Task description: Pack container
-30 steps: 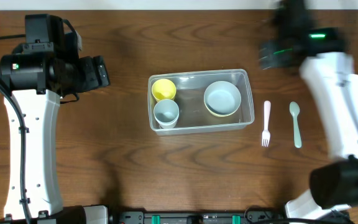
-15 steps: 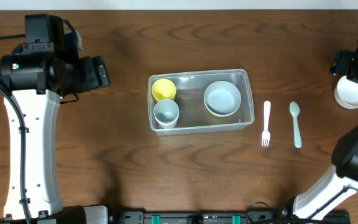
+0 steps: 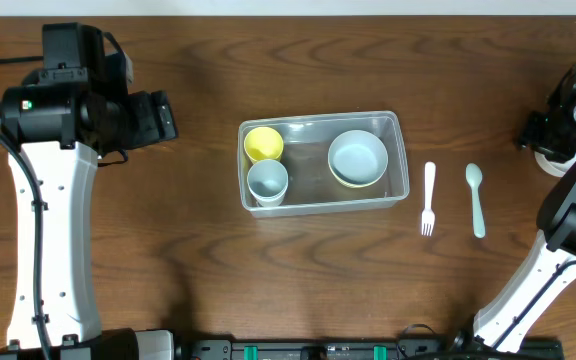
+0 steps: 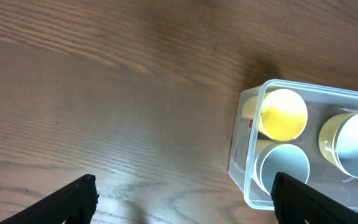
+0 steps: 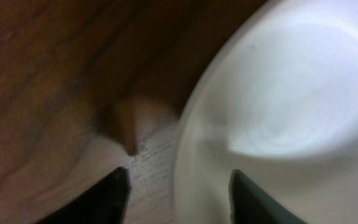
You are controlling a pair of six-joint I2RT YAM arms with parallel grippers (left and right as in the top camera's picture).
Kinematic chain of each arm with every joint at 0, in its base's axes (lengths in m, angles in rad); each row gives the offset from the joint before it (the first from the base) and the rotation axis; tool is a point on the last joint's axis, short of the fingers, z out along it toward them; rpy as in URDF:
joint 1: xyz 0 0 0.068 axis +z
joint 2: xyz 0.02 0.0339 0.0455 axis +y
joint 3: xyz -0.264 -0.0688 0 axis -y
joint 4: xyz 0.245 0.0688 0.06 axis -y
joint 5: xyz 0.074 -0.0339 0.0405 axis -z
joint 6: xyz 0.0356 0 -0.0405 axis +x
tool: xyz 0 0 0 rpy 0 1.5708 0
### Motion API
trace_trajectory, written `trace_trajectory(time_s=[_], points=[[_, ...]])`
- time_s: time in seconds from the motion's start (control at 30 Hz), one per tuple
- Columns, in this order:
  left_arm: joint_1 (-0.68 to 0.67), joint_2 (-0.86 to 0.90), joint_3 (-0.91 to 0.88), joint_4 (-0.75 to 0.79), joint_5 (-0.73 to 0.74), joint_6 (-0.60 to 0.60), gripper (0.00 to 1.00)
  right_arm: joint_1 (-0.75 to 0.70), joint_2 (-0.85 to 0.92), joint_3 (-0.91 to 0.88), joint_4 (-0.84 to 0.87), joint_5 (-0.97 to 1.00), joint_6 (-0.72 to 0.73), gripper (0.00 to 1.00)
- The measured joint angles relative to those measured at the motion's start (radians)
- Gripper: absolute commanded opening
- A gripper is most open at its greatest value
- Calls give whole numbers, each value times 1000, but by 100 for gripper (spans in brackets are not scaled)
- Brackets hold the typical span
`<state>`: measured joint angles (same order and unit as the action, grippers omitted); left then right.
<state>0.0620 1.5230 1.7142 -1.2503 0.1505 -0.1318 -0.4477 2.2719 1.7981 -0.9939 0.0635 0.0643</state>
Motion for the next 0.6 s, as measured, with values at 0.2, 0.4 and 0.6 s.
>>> trace_trajectory(time_s=[0.2, 0.4, 0.6], points=[[0, 7, -1, 0, 0, 0, 90, 0, 0, 0, -2, -6, -3, 2], [0, 8, -1, 0, 0, 0, 90, 2, -26, 0, -17, -16, 3, 1], [0, 8, -1, -1, 0, 0, 90, 70, -153, -8, -21, -74, -1, 1]])
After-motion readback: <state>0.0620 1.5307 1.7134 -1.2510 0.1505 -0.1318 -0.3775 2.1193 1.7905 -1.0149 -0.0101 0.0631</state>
